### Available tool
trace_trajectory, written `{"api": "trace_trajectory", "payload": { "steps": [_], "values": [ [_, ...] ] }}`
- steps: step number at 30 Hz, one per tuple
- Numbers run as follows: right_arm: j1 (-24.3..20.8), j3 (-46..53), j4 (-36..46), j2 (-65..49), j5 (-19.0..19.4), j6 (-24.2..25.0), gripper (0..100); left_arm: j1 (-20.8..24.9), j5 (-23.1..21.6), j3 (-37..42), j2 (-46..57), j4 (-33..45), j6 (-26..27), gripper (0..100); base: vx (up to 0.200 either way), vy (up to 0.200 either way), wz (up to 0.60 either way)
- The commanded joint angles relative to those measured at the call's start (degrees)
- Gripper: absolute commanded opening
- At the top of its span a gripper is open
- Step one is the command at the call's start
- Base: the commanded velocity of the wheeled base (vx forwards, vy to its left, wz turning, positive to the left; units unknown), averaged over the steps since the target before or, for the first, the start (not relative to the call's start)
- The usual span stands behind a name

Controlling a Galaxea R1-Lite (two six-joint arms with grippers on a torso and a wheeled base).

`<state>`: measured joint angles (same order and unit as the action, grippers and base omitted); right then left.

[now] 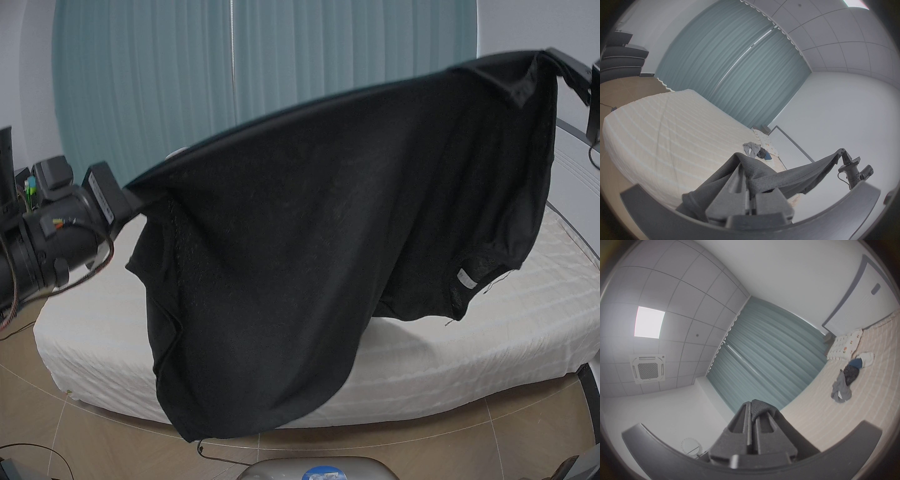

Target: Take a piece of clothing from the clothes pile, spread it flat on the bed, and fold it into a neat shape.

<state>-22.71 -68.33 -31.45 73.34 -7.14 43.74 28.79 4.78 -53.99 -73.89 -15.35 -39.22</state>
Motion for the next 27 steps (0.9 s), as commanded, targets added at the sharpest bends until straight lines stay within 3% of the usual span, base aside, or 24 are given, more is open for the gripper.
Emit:
{"api": "trace_trajectory", "payload": {
  "steps": [1,9,27],
  "values": [
    [5.3,-14.7,3.2,18.6,-0.4,-0.2,0,-3.0,0.2,-14.4,-13.3,5.6,0.0,0,0.0,0.0,0.0],
    [5.3,-17.5,1.7,26.6,-2.2,-0.2,0,-6.6,-0.1,-17.8,-23.0,5.1,-0.2,0,0.175,0.0,0.0],
    [6.7,-17.4,-1.9,36.2,-2.0,-0.3,0,-8.7,0.1,-23.4,-37.9,2.9,-0.3,0,0.2,0.0,0.0]
  ]
}}
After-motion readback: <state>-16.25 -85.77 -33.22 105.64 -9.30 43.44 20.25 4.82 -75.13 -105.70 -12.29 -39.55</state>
